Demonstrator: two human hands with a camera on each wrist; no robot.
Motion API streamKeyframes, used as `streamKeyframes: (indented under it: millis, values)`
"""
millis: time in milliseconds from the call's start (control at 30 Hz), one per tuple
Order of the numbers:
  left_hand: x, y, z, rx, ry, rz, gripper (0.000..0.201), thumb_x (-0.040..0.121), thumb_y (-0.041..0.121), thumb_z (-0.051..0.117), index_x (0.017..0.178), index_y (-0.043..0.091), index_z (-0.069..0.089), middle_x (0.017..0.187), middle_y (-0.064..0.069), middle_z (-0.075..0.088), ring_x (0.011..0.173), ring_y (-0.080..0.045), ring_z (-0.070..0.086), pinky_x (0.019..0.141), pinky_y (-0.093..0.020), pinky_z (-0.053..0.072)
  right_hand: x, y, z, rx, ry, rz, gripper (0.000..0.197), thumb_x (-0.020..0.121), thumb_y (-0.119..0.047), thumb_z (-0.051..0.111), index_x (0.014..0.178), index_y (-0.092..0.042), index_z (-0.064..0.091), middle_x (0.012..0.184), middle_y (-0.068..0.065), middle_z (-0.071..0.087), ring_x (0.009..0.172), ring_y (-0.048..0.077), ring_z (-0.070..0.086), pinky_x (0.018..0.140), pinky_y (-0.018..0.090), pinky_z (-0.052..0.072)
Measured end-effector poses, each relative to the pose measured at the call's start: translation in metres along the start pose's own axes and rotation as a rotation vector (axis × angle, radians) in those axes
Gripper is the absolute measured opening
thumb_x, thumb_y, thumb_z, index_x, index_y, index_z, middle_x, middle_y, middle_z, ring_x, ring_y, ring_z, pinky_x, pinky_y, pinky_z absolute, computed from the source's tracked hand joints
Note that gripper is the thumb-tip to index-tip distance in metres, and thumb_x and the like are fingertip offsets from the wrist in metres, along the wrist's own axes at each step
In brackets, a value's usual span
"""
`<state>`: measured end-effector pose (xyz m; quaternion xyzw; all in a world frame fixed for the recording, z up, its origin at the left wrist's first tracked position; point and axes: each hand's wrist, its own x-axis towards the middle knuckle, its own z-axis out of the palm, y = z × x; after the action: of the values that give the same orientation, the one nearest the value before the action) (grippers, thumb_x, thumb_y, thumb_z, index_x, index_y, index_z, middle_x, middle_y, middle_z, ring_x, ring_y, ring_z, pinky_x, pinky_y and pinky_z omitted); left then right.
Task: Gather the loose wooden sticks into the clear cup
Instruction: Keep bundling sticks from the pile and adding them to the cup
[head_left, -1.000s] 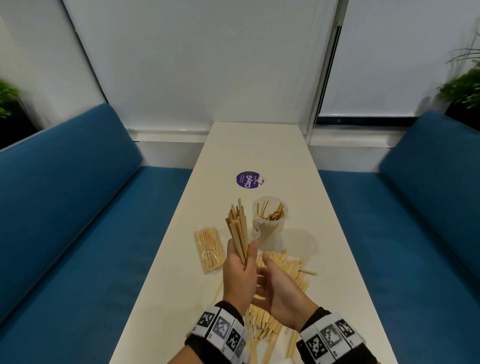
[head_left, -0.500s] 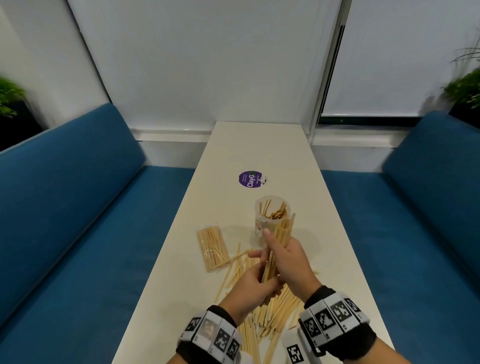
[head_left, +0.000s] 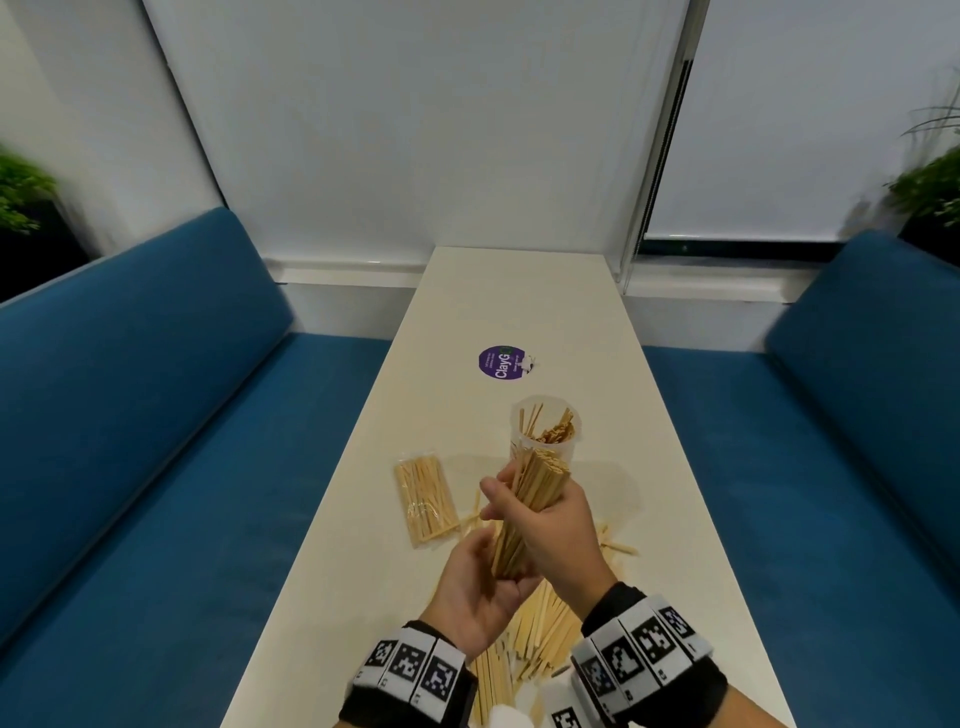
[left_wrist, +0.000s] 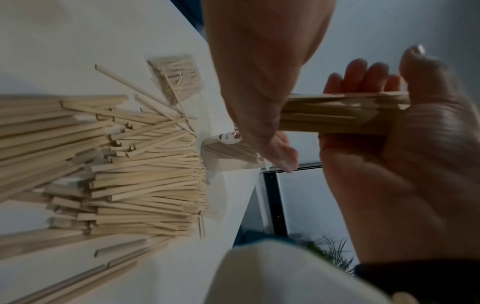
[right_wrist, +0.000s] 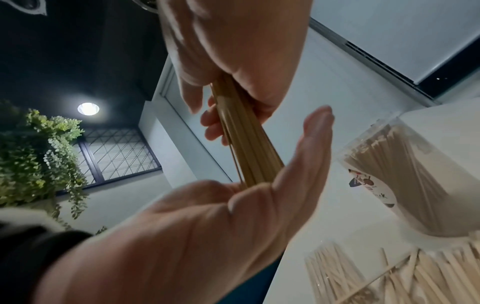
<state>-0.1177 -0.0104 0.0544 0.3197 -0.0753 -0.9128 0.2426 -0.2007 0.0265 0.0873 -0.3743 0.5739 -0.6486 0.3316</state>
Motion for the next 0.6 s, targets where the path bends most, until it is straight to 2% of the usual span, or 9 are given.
streamKeyframes:
  millis: [100, 167, 233, 333, 400, 433, 500, 533, 600]
  values:
    - [0.000, -0.001, 0.000, 0.029, 0.004, 0.016, 0.031, 0.098, 0.016, 0.036, 0.099, -0.004, 0.059, 0.076, -0.023, 0.068, 0.079, -0.029, 0.063, 0.068, -0.039, 0.058, 0.002, 0.002, 0.000, -0.017, 0.003, 0.018, 0.018, 0.079, -0.022, 0.073, 0.086, -0.009, 0.062, 0.061, 0.001, 0.064, 0.061, 0.015, 0.065, 0.065, 0.024, 0.055]
    - [-0.003, -0.002, 0.003, 0.114, -0.008, 0.043, 0.032, 0.099, 0.020, 0.037, 0.100, 0.002, 0.063, 0.074, -0.019, 0.069, 0.072, -0.027, 0.066, 0.062, -0.036, 0.059, 0.002, 0.003, 0.000, -0.042, 0.003, 0.030, 0.022, 0.083, -0.027, 0.067, 0.072, -0.010, 0.061, 0.055, 0.000, 0.061, 0.058, 0.014, 0.063, 0.065, 0.024, 0.052]
    - [-0.006, -0.002, 0.000, 0.345, -0.053, 0.092, 0.036, 0.099, 0.034, 0.034, 0.106, 0.014, 0.063, 0.081, -0.010, 0.073, 0.074, -0.021, 0.069, 0.073, -0.036, 0.056, 0.003, 0.002, -0.002, -0.069, 0.011, 0.043, 0.039, 0.089, -0.032, 0.058, 0.060, -0.007, 0.060, 0.053, 0.003, 0.063, 0.058, 0.015, 0.066, 0.065, 0.019, 0.051]
    - [-0.005, 0.002, -0.015, 0.916, -0.136, 0.296, 0.048, 0.088, 0.062, 0.021, 0.110, 0.040, 0.057, 0.107, 0.005, 0.069, 0.100, -0.013, 0.064, 0.095, -0.034, 0.048, 0.003, -0.003, -0.008, -0.051, 0.035, 0.053, 0.048, 0.092, -0.032, 0.051, 0.060, 0.002, 0.062, 0.067, 0.016, 0.070, 0.070, 0.013, 0.070, 0.068, 0.009, 0.048]
    - [-0.004, 0.004, -0.024, 1.133, -0.249, 0.368, 0.062, 0.073, 0.079, 0.028, 0.110, 0.039, 0.056, 0.106, 0.013, 0.068, 0.102, -0.006, 0.063, 0.092, -0.026, 0.050, 0.004, -0.006, -0.011, -0.032, 0.059, 0.050, 0.047, 0.093, -0.030, 0.050, 0.061, 0.002, 0.063, 0.074, 0.020, 0.071, 0.078, 0.007, 0.070, 0.071, 0.010, 0.046]
    - [-0.002, 0.005, -0.026, 1.196, -0.289, 0.368, 0.062, 0.071, 0.078, 0.039, 0.111, 0.034, 0.056, 0.102, 0.014, 0.068, 0.096, -0.005, 0.063, 0.088, -0.023, 0.050, 0.004, -0.006, -0.012, -0.021, 0.061, 0.058, 0.047, 0.094, -0.029, 0.050, 0.061, 0.003, 0.063, 0.076, 0.020, 0.071, 0.080, 0.005, 0.070, 0.073, 0.014, 0.045]
    - [-0.005, 0.005, -0.023, 1.266, -0.342, 0.357, 0.039, 0.082, 0.053, 0.057, 0.110, 0.027, 0.052, 0.093, 0.007, 0.067, 0.081, -0.006, 0.063, 0.075, -0.020, 0.050, 0.002, -0.006, -0.010, -0.012, 0.035, 0.081, 0.046, 0.094, -0.028, 0.050, 0.068, 0.007, 0.064, 0.077, 0.018, 0.072, 0.081, 0.003, 0.069, 0.076, 0.016, 0.045]
    - [-0.006, 0.003, -0.021, 1.291, -0.346, 0.372, 0.027, 0.087, 0.038, 0.059, 0.109, 0.025, 0.051, 0.086, 0.003, 0.065, 0.071, -0.006, 0.062, 0.068, -0.019, 0.049, 0.000, -0.005, -0.009, -0.028, 0.017, 0.086, 0.044, 0.094, -0.028, 0.050, 0.073, 0.009, 0.064, 0.075, 0.015, 0.071, 0.080, 0.002, 0.069, 0.076, 0.014, 0.045]
    - [-0.009, -0.001, -0.018, 1.330, -0.327, 0.422, 0.017, 0.091, 0.030, 0.057, 0.105, 0.021, 0.051, 0.070, 0.006, 0.056, 0.056, -0.004, 0.053, 0.058, -0.019, 0.044, -0.002, -0.003, -0.009, -0.086, -0.023, 0.087, 0.035, 0.091, -0.028, 0.056, 0.078, 0.004, 0.064, 0.068, 0.004, 0.068, 0.074, 0.003, 0.067, 0.074, 0.013, 0.045]
